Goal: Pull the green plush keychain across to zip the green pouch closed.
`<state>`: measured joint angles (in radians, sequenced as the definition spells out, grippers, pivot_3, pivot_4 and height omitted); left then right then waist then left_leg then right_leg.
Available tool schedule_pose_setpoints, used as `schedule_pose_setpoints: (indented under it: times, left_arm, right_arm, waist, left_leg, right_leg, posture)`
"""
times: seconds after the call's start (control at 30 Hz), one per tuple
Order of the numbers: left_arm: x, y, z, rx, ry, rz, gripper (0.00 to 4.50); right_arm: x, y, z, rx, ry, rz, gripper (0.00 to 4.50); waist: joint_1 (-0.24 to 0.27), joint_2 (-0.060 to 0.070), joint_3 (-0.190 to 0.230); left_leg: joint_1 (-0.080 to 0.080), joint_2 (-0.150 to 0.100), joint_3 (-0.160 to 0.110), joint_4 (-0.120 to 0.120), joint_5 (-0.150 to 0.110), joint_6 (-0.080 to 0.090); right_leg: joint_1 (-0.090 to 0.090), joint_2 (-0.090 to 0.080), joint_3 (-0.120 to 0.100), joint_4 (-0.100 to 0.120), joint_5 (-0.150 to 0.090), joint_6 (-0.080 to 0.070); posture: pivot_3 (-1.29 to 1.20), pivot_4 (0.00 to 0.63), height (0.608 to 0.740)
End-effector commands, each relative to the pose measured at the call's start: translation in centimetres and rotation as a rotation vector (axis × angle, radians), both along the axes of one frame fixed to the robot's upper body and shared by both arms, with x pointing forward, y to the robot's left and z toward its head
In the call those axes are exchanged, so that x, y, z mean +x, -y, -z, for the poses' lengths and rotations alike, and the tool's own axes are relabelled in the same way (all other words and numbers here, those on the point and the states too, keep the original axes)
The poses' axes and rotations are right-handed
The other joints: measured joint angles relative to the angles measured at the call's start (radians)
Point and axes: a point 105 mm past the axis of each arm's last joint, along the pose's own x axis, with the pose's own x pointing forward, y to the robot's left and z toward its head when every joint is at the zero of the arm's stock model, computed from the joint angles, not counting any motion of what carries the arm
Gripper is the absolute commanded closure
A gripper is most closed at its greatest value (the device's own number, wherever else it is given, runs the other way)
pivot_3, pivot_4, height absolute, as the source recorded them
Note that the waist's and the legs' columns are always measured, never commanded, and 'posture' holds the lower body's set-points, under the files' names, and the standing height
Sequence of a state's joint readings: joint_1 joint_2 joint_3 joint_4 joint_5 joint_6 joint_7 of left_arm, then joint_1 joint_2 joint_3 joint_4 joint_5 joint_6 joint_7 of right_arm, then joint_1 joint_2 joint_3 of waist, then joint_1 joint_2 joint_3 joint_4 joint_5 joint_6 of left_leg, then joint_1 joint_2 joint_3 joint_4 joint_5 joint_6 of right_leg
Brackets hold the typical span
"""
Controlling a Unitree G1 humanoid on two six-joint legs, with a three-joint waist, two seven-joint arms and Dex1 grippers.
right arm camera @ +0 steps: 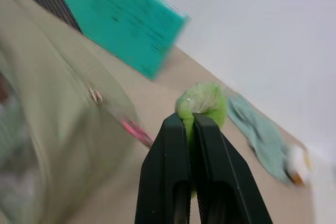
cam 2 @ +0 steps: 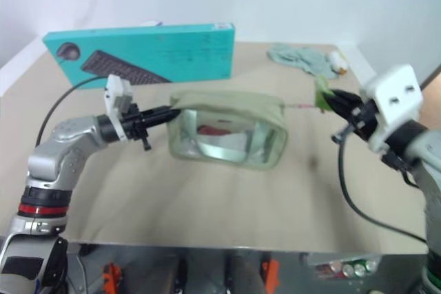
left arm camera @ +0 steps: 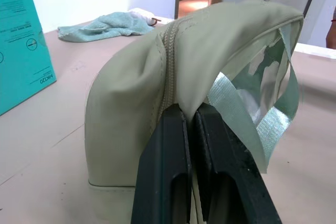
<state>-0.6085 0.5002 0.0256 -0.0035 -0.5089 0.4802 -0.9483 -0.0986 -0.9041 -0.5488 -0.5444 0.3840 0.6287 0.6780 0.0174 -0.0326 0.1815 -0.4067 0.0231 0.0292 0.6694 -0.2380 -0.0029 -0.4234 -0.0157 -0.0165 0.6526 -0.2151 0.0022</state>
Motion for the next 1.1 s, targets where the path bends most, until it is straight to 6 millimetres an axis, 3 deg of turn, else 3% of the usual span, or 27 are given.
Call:
schedule_pose_setpoints:
  times: [0.03,0.17,0.33,0.53,0.77,0.87,1.0,1.1]
  left_arm:
    - [0.2,-0.4,0.1,0.021,-0.003,-0.024,4.50]
    - [0.2,-0.3,0.1,0.022,-0.002,-0.024,4.50]
    - [0.2,-0.1,0.0,0.019,-0.002,-0.022,4.50]
    - [0.0,0.0,0.0,0.014,-0.002,-0.027,4.50]
    - [0.1,-0.1,0.0,0.009,0.010,-0.056,4.50]
    - [0.5,-0.2,0.1,0.005,0.014,-0.087,4.50]
    - [1.0,-0.1,0.0,-0.021,0.015,-0.112,4.50]
    - [1.3,0.0,-0.3,-0.061,0.001,-0.120,3.47]
  right_arm:
    - [-1.2,3.0,0.4,-0.070,0.016,0.152,4.46]
    - [-0.8,2.0,4.1,-0.058,-0.036,0.173,4.46]
    - [0.6,-0.1,7.0,-0.009,-0.057,0.152,4.46]
    - [2.8,-1.0,8.8,0.027,-0.054,0.150,4.46]
    - [3.4,-0.8,12.3,-0.003,-0.115,0.144,4.46]
    - [3.6,-0.6,11.9,0.014,-0.093,0.150,4.46]
    - [4.1,-0.2,9.4,0.080,-0.014,0.161,4.46]
    - [4.6,0.2,7.1,0.098,0.054,0.168,3.53]
  waist:
    - [-0.001,0.000,0.000]
    - [-0.010,0.001,-0.001]
    - [-0.010,0.001,-0.001]
    - [-0.011,0.001,-0.001]
    - [-0.011,0.001,-0.001]
    - [-0.010,0.001,-0.001]
    - [-0.011,0.001,-0.001]
    - [-0.010,0.001,-0.001]
  left_leg:
    - [0.000,0.000,0.000,0.000,0.000,0.000]
    - [0.002,0.000,0.003,0.000,0.000,0.001]
    - [0.003,0.002,0.005,0.001,0.002,0.002]
    - [0.003,0.001,0.008,0.001,0.002,0.002]
    - [0.003,0.002,0.008,0.000,0.002,0.003]
    - [0.003,0.002,0.009,0.000,0.002,0.003]
    - [0.004,0.002,0.009,0.000,0.003,0.003]
    - [0.004,0.002,0.010,0.001,0.003,0.004]
  right_leg:
    - [0.000,0.000,0.000,0.000,0.000,0.000]
    - [0.000,0.001,0.004,0.000,0.002,0.003]
    - [0.000,0.002,0.005,0.000,0.004,0.002]
    - [0.000,0.002,0.008,0.000,0.005,0.002]
    - [-0.001,0.002,0.008,-0.001,0.005,0.002]
    - [-0.001,0.003,0.009,-0.001,0.006,0.003]
    - [-0.001,0.003,0.010,-0.001,0.007,0.002]
    - [-0.001,0.003,0.010,-0.001,0.008,0.003]
  posture:
    - [0.00,0.150,0.740]
    - [0.00,0.150,0.740]
    - [0.00,0.150,0.740]
    - [0.00,0.150,0.740]
    - [0.00,0.150,0.740]
    - [0.00,0.150,0.740]
    - [0.00,0.150,0.740]
    - [0.00,0.150,0.740]
